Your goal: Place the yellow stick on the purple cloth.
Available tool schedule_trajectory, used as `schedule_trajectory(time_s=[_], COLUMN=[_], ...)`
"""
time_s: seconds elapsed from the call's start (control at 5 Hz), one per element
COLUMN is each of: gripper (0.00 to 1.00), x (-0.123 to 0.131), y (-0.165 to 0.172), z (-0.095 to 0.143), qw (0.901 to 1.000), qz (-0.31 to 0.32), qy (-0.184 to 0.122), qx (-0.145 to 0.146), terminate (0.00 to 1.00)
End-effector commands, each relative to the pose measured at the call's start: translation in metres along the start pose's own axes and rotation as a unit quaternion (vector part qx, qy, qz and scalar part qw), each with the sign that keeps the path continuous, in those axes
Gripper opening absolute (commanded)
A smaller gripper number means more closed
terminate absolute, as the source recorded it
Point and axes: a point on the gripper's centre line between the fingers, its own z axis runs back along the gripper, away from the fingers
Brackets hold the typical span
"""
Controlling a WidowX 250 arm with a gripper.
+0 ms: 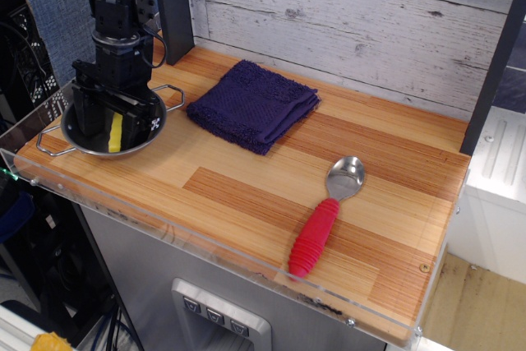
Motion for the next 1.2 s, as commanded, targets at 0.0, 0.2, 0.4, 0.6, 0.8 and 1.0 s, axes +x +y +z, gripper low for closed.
schedule_trajectory(time_s=[0.0, 0.2, 0.4, 0.6, 0.8, 1.0], gripper=[0.0, 0.0, 0.0, 0.0, 0.0, 0.0], x=[-0.007, -0.013, -0.022, -0.033, -0.029, 0.009], y=[0.0, -0.001, -0.005, -0.005, -0.013, -0.033], z=[-0.008, 0.008, 0.031, 0.06, 0.098, 0.103], qw=[1.0, 0.9998, 0.9987, 0.9961, 0.9919, 0.9919], qz=[0.001, -0.002, -0.002, 0.022, 0.02, -0.01], qy=[-0.001, -0.02, -0.05, -0.084, -0.124, -0.124], qx=[-0.001, -0.003, -0.006, -0.014, -0.022, -0.028], terminate=[0.0, 0.0, 0.0, 0.0, 0.0, 0.0])
